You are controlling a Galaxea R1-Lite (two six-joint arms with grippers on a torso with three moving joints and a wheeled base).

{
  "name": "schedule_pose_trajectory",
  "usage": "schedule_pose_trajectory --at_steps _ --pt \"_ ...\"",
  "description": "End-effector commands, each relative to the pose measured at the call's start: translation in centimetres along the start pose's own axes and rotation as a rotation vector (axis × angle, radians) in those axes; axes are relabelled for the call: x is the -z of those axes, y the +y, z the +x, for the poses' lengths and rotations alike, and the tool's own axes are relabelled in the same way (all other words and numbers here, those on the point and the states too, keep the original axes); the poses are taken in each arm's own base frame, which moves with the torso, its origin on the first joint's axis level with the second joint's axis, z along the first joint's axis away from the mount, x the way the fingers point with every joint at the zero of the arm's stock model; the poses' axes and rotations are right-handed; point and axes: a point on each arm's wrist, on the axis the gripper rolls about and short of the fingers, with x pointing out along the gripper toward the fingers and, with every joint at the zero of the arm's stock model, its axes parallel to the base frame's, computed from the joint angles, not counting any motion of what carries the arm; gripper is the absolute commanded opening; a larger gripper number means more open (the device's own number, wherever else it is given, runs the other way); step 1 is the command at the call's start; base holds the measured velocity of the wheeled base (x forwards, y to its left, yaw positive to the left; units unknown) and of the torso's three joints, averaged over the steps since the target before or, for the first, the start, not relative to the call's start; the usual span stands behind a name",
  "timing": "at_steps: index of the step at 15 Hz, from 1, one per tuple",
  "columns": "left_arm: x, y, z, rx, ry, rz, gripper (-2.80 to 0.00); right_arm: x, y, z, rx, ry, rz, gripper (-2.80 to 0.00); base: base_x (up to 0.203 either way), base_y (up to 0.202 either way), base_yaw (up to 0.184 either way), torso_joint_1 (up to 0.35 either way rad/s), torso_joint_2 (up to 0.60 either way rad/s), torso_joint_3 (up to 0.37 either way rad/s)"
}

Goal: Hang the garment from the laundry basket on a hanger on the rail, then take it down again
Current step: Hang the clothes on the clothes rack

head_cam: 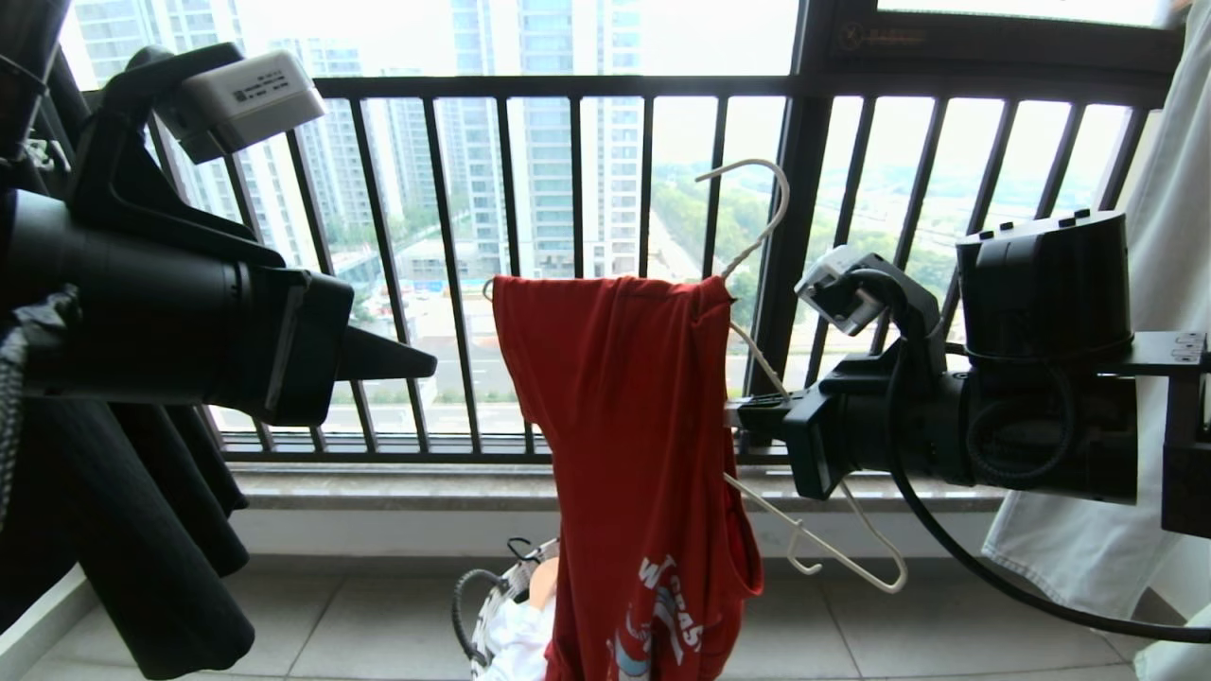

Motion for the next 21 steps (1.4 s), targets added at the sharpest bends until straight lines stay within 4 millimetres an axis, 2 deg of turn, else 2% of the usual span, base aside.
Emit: schedule_pose_trajectory --at_steps 1,3,5,6,9,12,15,18,21 --pt "0.1 0.2 0.6 -0.007 0.019 -0.003 -2.80 0.1 0.2 0.2 -0.010 0.003 -0.003 -2.80 0.000 0.000 0.000 0.000 0.00 0.000" --pt "0.0 0.2 1.2 -0.001 0.029 -0.004 -2.80 0.1 0.4 0.0 -0.014 0.000 -0.005 -2.80 0.000 0.000 0.000 0.000 0.00 0.000" --pt "-0.3 0.1 0.7 0.097 0.026 -0.013 -2.80 0.0 0.6 -0.1 -0.023 -0.001 -0.008 -2.80 0.000 0.000 0.000 0.000 0.00 0.000" --pt "-0.5 0.6 0.5 0.135 0.022 -0.032 -2.80 0.1 0.7 0.0 -0.025 0.000 -0.009 -2.80 0.000 0.000 0.000 0.000 0.00 0.000" --pt "-0.6 1.7 0.6 0.102 0.016 -0.020 -2.80 0.1 0.9 0.0 -0.036 0.004 -0.012 -2.80 0.000 0.000 0.000 0.000 0.00 0.000" --pt "0.7 2.1 1.4 0.097 0.065 0.087 -2.80 0.5 2.1 0.5 -0.075 0.024 -0.023 -2.80 0.000 0.000 0.000 0.000 0.00 0.000" --pt "1.0 2.1 1.2 0.096 0.068 0.105 -2.80 1.1 3.4 0.6 -0.118 0.043 -0.040 -2.80 0.000 0.000 0.000 0.000 0.00 0.000" --pt "1.9 2.2 0.9 0.098 0.085 0.171 -2.80 1.3 3.4 0.5 -0.128 0.049 -0.058 -2.80 0.000 0.000 0.000 0.000 0.00 0.000" --pt "3.0 2.3 1.1 0.104 0.075 0.250 -2.80 2.8 3.9 0.2 -0.181 0.123 -0.169 -2.80 0.000 0.000 0.000 0.000 0.00 0.000"
